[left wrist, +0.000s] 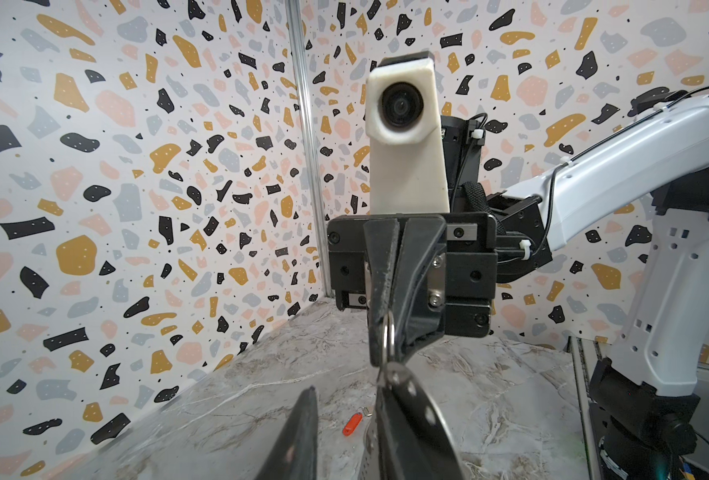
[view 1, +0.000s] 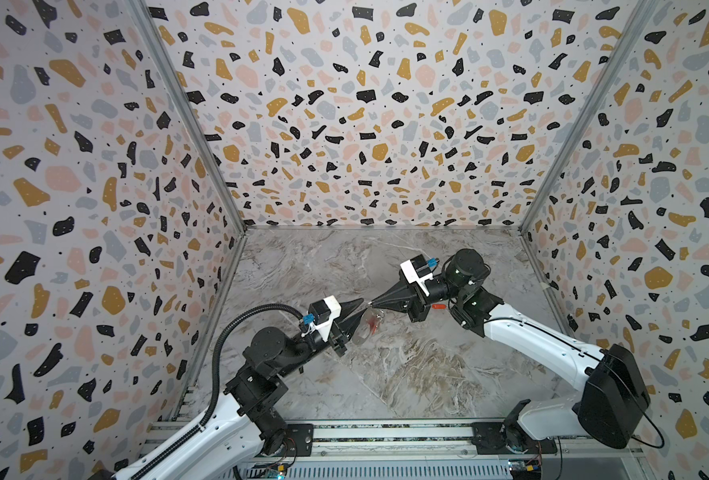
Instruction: Put the keys on the keyring
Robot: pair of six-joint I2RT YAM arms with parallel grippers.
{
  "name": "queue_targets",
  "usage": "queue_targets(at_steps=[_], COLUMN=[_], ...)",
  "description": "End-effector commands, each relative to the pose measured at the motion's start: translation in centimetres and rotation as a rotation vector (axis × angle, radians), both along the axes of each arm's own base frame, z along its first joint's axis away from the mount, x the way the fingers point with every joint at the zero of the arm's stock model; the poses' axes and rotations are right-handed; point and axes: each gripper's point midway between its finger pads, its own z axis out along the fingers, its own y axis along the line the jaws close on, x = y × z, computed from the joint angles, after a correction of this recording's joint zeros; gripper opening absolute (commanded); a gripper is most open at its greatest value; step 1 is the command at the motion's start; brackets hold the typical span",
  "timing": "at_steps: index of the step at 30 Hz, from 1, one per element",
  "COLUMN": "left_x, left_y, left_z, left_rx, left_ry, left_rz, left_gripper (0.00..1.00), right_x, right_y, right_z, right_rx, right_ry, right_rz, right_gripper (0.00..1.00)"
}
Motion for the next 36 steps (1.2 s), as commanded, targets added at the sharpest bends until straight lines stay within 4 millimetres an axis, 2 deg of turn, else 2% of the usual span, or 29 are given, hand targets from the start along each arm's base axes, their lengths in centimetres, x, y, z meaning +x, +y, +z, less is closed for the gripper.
queue_targets(at_steps=[1, 7, 12, 22, 30, 36], left_x=[-2.1, -2.4, -2.1, -1.3, -1.2, -1.1], left_y=[0.1, 0.2, 0.0, 0.5, 1.6, 1.1], left_z=[2.6, 2.9, 2.7, 2.2, 2.3, 1.8], left_rx=[-0.076, -0.086, -0.079, -0.078, -0.106, -0.085], left_ry=[-0.092, -0.104, -0.097, -0.075, -0.081, -0.067], left_rz=[-0.077, -0.081, -0.081, -0.025, 0.021, 0.005], left_gripper=[0.27, 0.28, 0.29, 0.28, 0.23, 0.22], right_x=[1.7, 1.8, 1.1, -0.3, -0.8, -1.2], right_y=[0.4, 1.0, 1.3, 0.5, 0.2, 0.0], right_z=[1.0, 0.4, 0.3, 1.1, 1.4, 1.6], right_rx=[0.018, -0.008, -0.015, 0.018, 0.041, 0.050], right_ry=[0.001, -0.002, -0.008, -0.039, -0.050, -0.052], right_rz=[-0.104, -0.137, -0.113, -0.066, -0.050, -0.030], right_gripper=[0.00, 0.00, 0.00, 0.00, 0.00, 0.00])
